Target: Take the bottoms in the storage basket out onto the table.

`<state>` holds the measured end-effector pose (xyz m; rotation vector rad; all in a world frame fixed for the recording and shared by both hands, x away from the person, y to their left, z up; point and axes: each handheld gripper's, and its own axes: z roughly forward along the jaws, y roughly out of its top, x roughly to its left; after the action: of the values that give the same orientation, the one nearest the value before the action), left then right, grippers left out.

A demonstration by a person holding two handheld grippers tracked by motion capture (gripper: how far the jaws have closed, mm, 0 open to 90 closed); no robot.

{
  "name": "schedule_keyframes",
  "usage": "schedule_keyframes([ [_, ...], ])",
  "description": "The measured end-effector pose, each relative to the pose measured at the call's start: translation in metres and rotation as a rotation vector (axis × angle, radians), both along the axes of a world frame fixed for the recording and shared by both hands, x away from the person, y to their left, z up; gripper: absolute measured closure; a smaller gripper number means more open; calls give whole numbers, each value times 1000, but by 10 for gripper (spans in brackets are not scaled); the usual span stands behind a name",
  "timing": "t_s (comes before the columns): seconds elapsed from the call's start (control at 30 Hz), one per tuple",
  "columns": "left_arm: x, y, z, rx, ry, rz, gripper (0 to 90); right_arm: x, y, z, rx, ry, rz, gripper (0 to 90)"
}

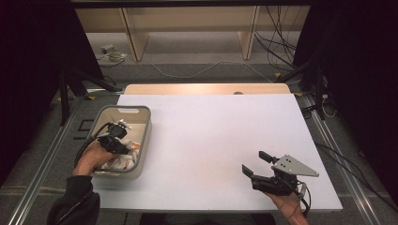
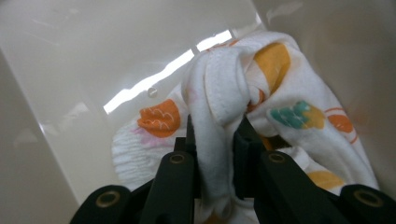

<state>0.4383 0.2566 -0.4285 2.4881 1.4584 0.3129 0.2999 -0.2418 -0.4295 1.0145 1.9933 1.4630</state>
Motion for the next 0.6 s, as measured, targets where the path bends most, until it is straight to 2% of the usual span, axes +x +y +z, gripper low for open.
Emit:
schedule_keyframes([
  [0.3, -7, 1, 16, -27, -65, -2, 807, -1, 0, 0, 0, -1, -2, 222],
  [0.4, -8, 3, 21, -52, -100, 8, 807, -1, 0, 0, 0, 1, -2, 223],
  [0.6, -9, 4, 24, -65, -123, 8, 807, -1, 0, 0, -3, -1, -3, 223],
])
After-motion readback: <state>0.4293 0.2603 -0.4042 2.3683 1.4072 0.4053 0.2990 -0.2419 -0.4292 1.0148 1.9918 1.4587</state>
